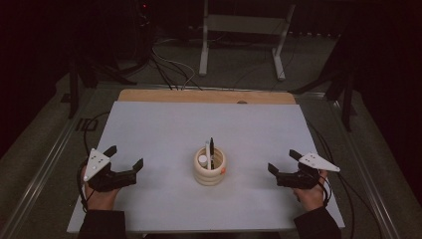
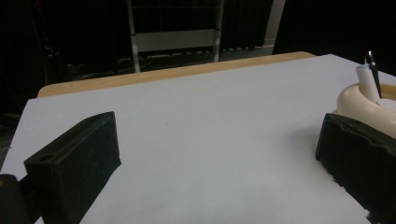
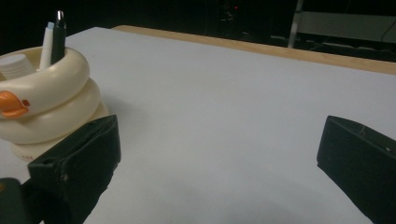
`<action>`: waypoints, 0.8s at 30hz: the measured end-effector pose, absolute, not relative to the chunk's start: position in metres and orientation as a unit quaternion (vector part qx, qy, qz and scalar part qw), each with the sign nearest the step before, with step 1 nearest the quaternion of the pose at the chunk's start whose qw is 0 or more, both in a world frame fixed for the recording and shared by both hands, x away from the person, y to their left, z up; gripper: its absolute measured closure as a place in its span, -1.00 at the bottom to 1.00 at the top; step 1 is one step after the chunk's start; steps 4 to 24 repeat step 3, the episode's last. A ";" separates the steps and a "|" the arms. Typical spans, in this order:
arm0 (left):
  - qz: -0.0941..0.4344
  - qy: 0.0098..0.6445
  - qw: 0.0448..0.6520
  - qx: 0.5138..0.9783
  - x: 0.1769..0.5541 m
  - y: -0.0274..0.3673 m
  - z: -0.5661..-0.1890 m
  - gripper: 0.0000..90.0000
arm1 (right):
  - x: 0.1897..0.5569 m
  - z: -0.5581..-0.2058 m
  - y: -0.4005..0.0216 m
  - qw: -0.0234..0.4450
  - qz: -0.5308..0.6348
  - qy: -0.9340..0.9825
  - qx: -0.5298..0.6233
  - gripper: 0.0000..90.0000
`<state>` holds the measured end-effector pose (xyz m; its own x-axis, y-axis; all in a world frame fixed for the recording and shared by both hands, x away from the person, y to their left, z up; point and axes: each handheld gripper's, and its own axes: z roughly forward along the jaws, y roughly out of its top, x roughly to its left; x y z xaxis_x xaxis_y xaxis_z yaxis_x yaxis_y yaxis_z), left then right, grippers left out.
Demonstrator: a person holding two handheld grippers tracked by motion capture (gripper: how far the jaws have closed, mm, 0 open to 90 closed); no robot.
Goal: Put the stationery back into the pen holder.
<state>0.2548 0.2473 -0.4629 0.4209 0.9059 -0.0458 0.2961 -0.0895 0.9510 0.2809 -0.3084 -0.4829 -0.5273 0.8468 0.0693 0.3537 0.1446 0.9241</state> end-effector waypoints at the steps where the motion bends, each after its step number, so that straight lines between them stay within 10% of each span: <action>1: 0.301 0.447 0.506 0.674 0.255 0.247 -0.463 -1.00 | 0.281 -0.483 -0.308 0.246 0.501 0.715 0.420 -1.00; 24: 0.302 0.446 0.501 0.677 0.255 0.247 -0.464 -1.00 | 0.281 -0.483 -0.308 0.250 0.502 0.714 0.420 -1.00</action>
